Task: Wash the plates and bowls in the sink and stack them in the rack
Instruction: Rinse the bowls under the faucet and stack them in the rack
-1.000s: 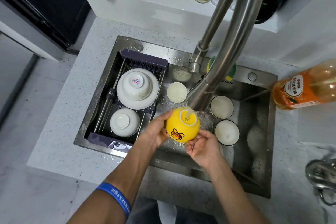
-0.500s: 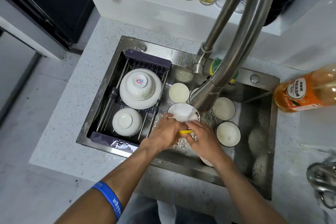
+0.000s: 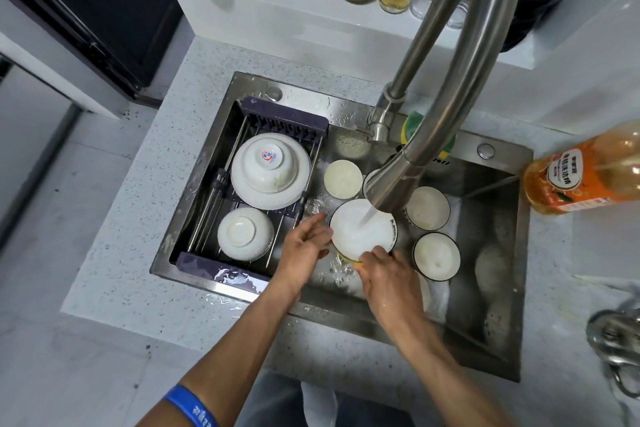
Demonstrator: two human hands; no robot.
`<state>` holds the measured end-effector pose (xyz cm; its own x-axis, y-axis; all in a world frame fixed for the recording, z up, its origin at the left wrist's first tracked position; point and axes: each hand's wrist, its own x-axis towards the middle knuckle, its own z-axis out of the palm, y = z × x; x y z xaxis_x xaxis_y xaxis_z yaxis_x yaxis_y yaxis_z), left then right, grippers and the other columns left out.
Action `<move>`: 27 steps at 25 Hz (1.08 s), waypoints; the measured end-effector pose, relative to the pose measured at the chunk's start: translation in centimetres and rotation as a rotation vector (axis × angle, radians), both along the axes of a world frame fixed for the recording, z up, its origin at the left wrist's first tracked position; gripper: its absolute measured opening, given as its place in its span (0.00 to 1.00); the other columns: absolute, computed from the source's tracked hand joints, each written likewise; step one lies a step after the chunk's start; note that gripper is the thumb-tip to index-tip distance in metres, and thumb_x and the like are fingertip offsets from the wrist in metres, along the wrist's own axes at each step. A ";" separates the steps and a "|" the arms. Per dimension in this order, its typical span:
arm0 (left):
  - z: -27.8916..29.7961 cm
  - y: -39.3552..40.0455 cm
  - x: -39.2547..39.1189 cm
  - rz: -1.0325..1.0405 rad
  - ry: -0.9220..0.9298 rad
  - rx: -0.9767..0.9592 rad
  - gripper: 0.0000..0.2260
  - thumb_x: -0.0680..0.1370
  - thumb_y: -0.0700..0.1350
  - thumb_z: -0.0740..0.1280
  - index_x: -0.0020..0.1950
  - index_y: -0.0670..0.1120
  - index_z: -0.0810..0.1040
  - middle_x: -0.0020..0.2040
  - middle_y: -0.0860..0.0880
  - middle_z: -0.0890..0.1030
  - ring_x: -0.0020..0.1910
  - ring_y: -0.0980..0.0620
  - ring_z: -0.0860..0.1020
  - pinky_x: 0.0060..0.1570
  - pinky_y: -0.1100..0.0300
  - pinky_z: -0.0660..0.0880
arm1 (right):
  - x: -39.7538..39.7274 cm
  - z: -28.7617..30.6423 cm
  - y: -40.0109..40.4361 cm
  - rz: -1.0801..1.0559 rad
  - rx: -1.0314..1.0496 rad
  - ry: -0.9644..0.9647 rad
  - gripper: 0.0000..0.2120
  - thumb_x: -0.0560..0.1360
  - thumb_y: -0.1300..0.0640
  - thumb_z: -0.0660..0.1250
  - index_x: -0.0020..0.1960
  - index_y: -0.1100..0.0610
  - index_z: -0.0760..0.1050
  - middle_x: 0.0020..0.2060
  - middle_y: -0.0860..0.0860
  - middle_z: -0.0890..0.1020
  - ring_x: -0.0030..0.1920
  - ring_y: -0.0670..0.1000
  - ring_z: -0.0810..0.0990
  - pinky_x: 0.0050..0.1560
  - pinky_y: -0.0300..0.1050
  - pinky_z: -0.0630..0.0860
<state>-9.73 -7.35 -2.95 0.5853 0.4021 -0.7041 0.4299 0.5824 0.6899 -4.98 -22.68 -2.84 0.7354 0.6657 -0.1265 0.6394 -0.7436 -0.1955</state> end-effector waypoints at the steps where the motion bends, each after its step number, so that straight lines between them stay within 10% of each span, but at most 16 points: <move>1: -0.2 0.0 0.2 0.040 0.050 -0.078 0.16 0.80 0.37 0.66 0.67 0.43 0.76 0.52 0.46 0.83 0.49 0.51 0.80 0.47 0.61 0.78 | -0.5 0.1 0.0 0.011 -0.023 0.012 0.10 0.65 0.57 0.80 0.38 0.56 0.78 0.35 0.50 0.79 0.35 0.57 0.77 0.28 0.47 0.74; 27: -0.8 -0.1 1.6 -0.010 0.071 -0.044 0.14 0.78 0.33 0.65 0.61 0.45 0.79 0.54 0.48 0.83 0.53 0.53 0.78 0.57 0.55 0.75 | 0.4 0.7 1.4 -0.116 -0.140 0.035 0.12 0.61 0.60 0.82 0.36 0.56 0.78 0.33 0.50 0.78 0.36 0.58 0.78 0.29 0.47 0.75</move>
